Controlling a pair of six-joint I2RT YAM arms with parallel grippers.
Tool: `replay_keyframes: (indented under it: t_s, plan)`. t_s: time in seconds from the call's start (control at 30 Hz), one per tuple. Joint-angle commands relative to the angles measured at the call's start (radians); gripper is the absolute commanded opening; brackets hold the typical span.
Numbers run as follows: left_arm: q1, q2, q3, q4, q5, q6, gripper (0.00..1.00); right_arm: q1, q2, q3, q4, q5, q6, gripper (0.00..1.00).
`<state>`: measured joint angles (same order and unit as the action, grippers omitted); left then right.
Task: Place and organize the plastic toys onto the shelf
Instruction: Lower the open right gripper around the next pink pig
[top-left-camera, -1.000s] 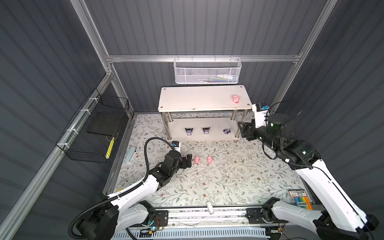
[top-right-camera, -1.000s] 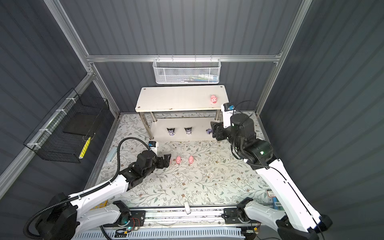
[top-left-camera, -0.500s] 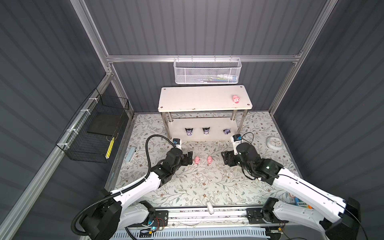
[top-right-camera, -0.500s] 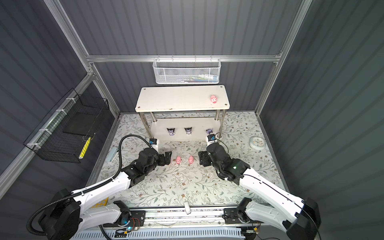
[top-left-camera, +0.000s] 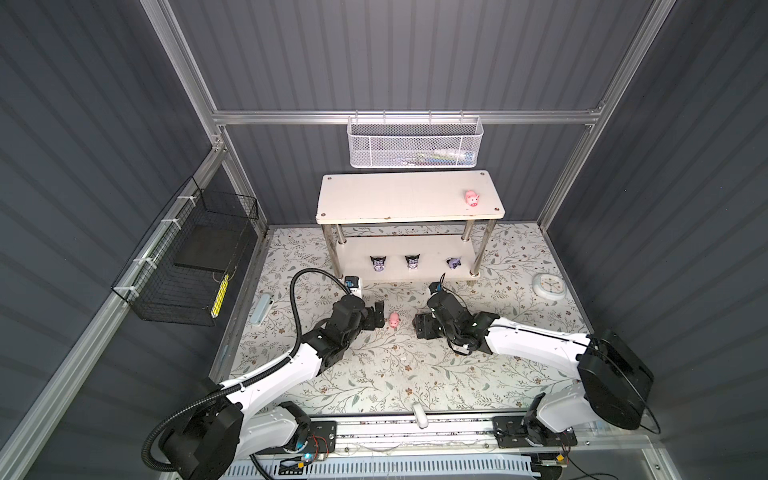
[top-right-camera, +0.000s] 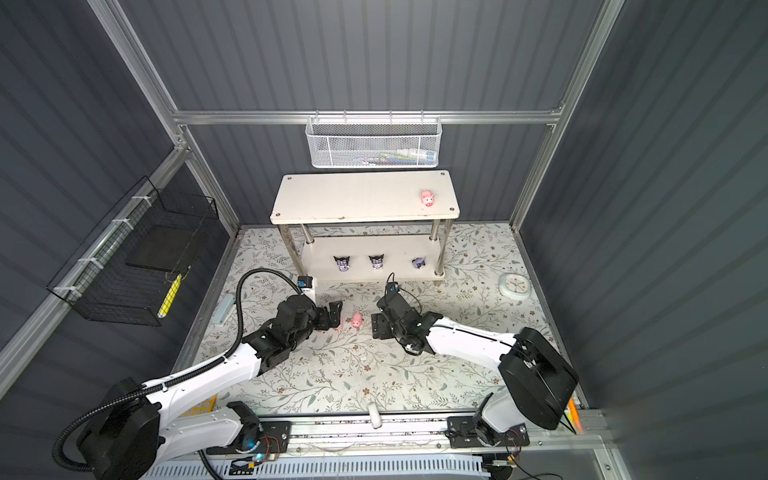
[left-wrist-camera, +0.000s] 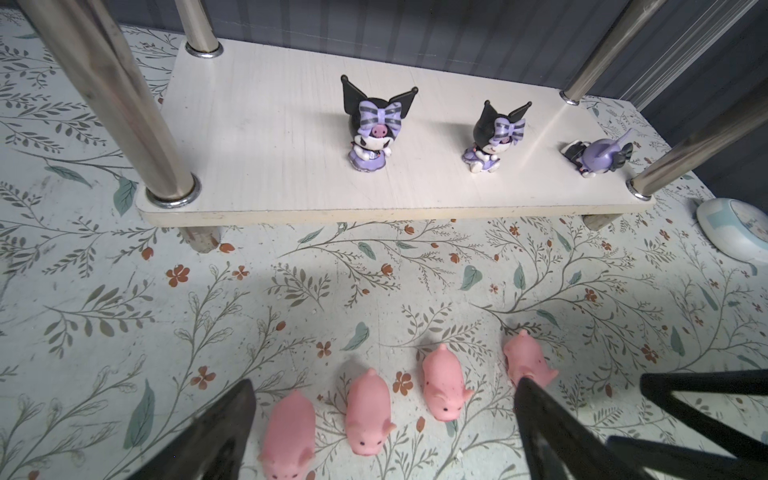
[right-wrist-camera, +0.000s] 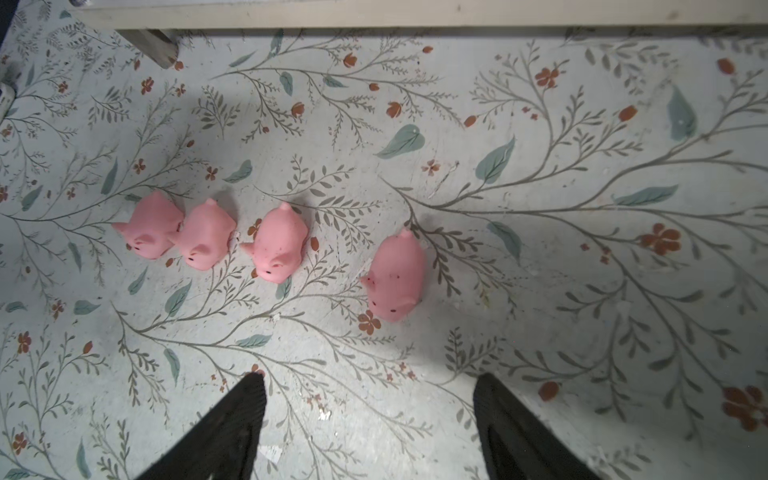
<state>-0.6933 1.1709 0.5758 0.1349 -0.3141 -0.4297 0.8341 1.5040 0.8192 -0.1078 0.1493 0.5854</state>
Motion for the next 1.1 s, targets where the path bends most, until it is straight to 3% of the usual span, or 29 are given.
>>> replay_keyframes:
  t_s: [0.0,0.47,0.8,1.07]
  plan:
    - [-0.003,-0.015,0.025,-0.015,-0.015,0.017,0.97,0.005,0.039,0.036,0.047,-0.023,0.032,0.81]
    - [-0.003,-0.022,0.015,-0.019,-0.018,0.012,0.97,0.005,0.227,0.16,-0.001,0.04,0.025,0.78]
    - [-0.003,-0.033,0.009,-0.024,-0.016,0.016,0.97,0.003,0.283,0.191,-0.042,0.053,0.057,0.74]
    - [-0.003,-0.034,0.01,-0.024,-0.017,0.017,0.97,0.003,0.315,0.213,-0.066,0.063,0.069,0.61]
